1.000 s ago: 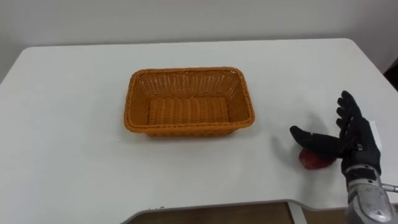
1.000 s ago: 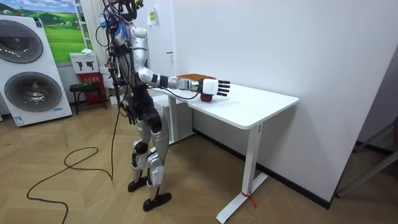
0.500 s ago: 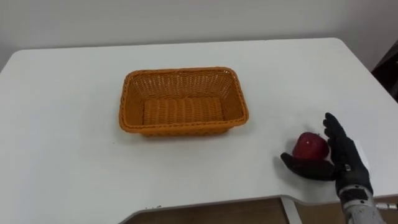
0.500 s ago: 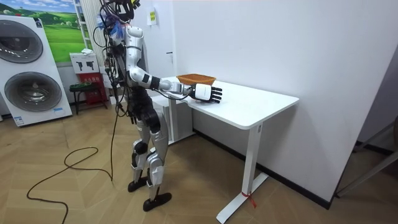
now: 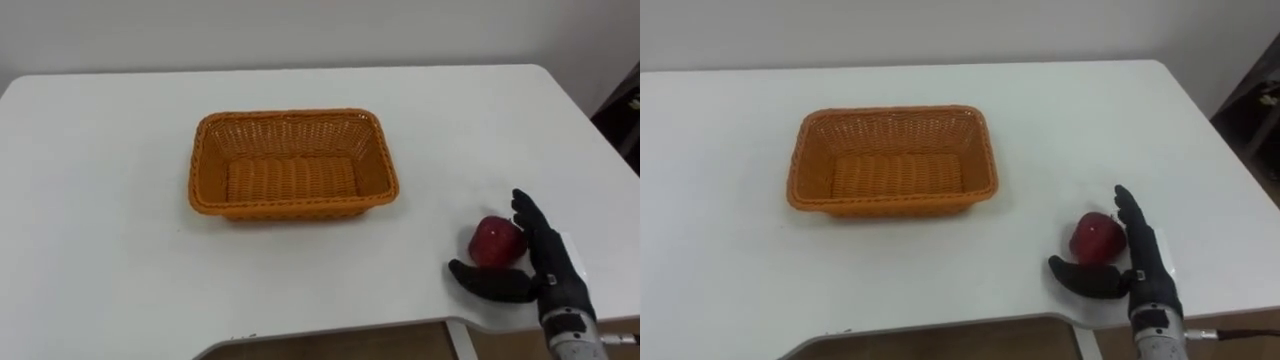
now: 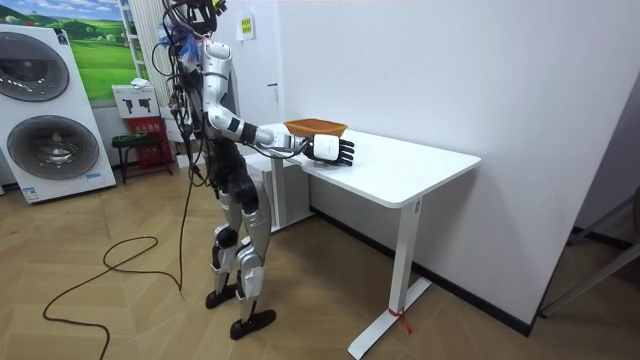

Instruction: Pick and place apple

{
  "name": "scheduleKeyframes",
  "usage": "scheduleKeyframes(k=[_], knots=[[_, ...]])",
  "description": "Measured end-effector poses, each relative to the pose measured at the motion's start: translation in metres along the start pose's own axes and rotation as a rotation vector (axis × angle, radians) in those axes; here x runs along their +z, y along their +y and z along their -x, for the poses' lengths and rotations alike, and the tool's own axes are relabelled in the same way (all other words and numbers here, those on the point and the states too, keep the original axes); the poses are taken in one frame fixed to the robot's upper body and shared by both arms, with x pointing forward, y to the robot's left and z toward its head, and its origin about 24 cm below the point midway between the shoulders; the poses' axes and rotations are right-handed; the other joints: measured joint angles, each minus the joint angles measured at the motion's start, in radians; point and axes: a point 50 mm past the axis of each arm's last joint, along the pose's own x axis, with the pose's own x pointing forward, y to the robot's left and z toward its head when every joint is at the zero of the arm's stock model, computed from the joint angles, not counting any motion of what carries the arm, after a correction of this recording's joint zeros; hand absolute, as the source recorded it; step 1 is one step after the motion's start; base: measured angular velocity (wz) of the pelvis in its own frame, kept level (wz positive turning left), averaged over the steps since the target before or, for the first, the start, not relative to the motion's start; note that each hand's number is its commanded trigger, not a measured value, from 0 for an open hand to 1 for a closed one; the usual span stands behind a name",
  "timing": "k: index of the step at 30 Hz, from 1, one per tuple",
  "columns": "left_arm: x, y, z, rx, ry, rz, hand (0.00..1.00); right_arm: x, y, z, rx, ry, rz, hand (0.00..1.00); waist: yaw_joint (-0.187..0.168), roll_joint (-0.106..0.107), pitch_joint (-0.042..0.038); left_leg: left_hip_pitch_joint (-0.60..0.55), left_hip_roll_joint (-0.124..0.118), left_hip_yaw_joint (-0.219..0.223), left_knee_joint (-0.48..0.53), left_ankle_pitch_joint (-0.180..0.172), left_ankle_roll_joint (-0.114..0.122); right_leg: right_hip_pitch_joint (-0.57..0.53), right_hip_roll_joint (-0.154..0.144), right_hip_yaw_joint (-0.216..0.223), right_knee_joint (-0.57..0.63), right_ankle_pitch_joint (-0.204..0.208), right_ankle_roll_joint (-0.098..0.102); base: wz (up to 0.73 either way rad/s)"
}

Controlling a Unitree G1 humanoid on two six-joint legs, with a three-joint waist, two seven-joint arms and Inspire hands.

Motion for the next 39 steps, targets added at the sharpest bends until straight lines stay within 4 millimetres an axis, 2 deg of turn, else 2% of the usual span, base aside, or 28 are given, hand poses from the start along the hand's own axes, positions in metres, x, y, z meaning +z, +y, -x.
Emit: scheduleKeyframes(k=[9,18,30,37,39], knots=[[-0.002,0.001,0.001,0.003,-0.008,-0.007,0.00,-0.001,-0.002,-0.007,-0.040,-0.019,0.113,1.00,0.001,0.000,-0.0015,0.007,0.008,0.002,-0.001,-0.002,-0.004,-0.002,0.007,0.003,-0.001,0.001,-0.003,0.00],[0.005,0.001,0.000,0.010,-0.026,0.001,0.00,0.002,0.006,-0.008,-0.051,-0.014,0.102,1.00,0.000,-0.002,-0.0026,0.006,0.011,0.002,0.002,-0.003,-0.005,0.000,0.011,0.003,-0.001,0.002,-0.004,0.00],[-0.002,0.000,0.000,0.013,0.015,0.019,0.00,0.012,0.009,-0.014,-0.035,-0.017,0.063,1.00,0.000,0.004,-0.0008,-0.004,0.011,0.001,0.004,-0.003,-0.005,-0.004,0.010,-0.003,0.002,0.004,-0.007,0.00],[0.000,-0.005,0.000,-0.001,0.011,0.025,0.00,0.042,0.010,-0.030,-0.048,-0.127,0.034,1.00,0.007,0.026,0.0133,-0.004,0.011,-0.001,0.005,-0.003,-0.005,-0.003,0.009,-0.003,0.002,0.004,-0.007,0.00],[0.003,-0.005,-0.001,0.000,0.001,0.026,0.00,0.058,0.010,-0.035,-0.055,-0.187,0.021,1.00,0.017,0.029,0.0146,-0.007,0.011,-0.004,0.005,-0.002,-0.005,-0.006,0.009,-0.004,0.002,0.004,-0.007,0.00]])
